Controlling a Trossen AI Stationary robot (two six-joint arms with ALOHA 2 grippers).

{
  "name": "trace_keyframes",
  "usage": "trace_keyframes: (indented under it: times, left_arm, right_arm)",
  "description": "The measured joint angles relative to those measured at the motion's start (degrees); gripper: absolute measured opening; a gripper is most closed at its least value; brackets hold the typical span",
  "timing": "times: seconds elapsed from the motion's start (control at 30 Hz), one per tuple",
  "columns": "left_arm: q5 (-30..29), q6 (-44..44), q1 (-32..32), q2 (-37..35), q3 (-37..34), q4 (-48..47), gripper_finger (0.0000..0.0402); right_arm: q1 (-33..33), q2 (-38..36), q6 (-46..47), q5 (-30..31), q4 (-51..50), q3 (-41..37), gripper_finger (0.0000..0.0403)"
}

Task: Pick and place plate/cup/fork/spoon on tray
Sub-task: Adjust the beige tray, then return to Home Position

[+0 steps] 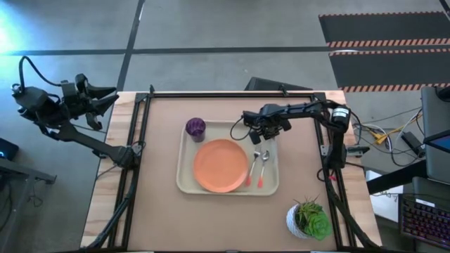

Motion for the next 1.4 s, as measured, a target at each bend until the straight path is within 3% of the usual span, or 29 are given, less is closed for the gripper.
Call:
trace_keyframes:
  times: [0.4,0.7,0.97,1.27,1.33,1.4]
  left_arm:
    - [-2.1,0.0,0.0,0.1,0.0,0.0,0.012]
    - [-3.0,0.0,0.0,0.1,0.0,0.0,0.012]
    - [-3.0,0.1,0.0,0.1,-0.1,-0.9,0.012]
    - [-4.5,0.1,0.0,-0.6,-0.3,-4.2,0.012]
    - [-4.4,0.0,0.0,-0.6,-0.3,-4.9,0.012]
    - [-4.4,-2.4,0.0,-0.6,-0.4,-5.0,0.012]
  right_arm:
    - [-4.5,-0.3,-4.7,0.4,0.5,0.0,0.0008]
    - [-0.1,-4.1,-2.8,5.4,0.4,5.5,0.0008]
    - [12.1,-15.0,-2.7,21.1,5.2,15.1,0.0008]
    - [30.9,-25.8,-9.1,52.6,11.7,17.6,0.0008]
    - [34.3,-26.6,-10.3,57.5,11.6,17.5,0.0008]
    - [37.2,-27.2,-13.9,58.6,11.6,17.5,0.0008]
